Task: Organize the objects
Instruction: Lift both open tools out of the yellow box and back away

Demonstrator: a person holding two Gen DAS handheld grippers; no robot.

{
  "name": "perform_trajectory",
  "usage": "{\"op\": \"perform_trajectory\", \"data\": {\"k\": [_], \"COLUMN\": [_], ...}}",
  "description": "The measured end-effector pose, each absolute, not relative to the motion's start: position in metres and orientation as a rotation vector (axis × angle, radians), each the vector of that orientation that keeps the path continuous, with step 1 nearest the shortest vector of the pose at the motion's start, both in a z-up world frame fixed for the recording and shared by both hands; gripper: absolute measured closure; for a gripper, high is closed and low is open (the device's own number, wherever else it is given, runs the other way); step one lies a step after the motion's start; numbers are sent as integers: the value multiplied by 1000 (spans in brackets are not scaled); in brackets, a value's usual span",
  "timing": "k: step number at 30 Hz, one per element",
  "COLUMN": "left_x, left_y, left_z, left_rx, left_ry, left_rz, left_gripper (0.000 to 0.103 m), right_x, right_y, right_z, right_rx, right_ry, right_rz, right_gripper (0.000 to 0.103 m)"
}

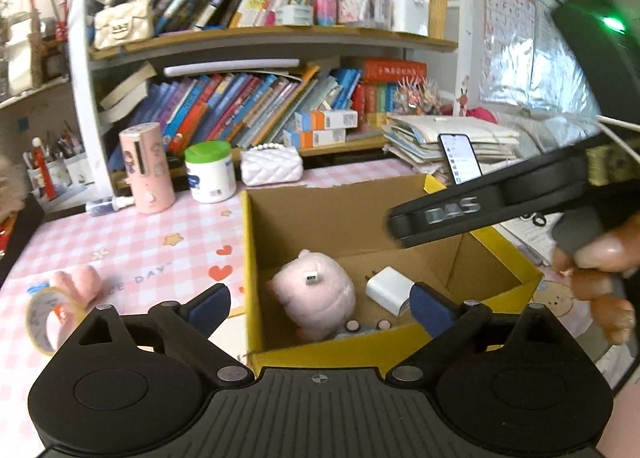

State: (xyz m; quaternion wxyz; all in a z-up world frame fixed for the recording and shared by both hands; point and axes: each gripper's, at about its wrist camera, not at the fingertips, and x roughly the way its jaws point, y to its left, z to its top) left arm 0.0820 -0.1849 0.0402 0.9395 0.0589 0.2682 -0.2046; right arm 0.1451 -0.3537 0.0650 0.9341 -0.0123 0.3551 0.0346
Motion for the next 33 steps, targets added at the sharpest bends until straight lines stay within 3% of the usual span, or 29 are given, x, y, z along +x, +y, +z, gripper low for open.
{"op": "perform_trajectory", "data": {"k": [12,23,33], "left_x": [52,26,6], "left_y": [-130,-86,-48], "left_z": [36,16,4], "left_rx": [79,105,116], "left_ry": [556,638,699], "left_rz": [-357,-301,-273], "left_gripper": [3,3,3], "right_x": [52,9,-8], "right_y": [-345,-301,-246], "right_z": [67,15,2], "right_rx": [59,105,52], "right_ry": [566,755,818], "right_rz": [-281,-354,-261], "right_gripper": [11,8,4]}}
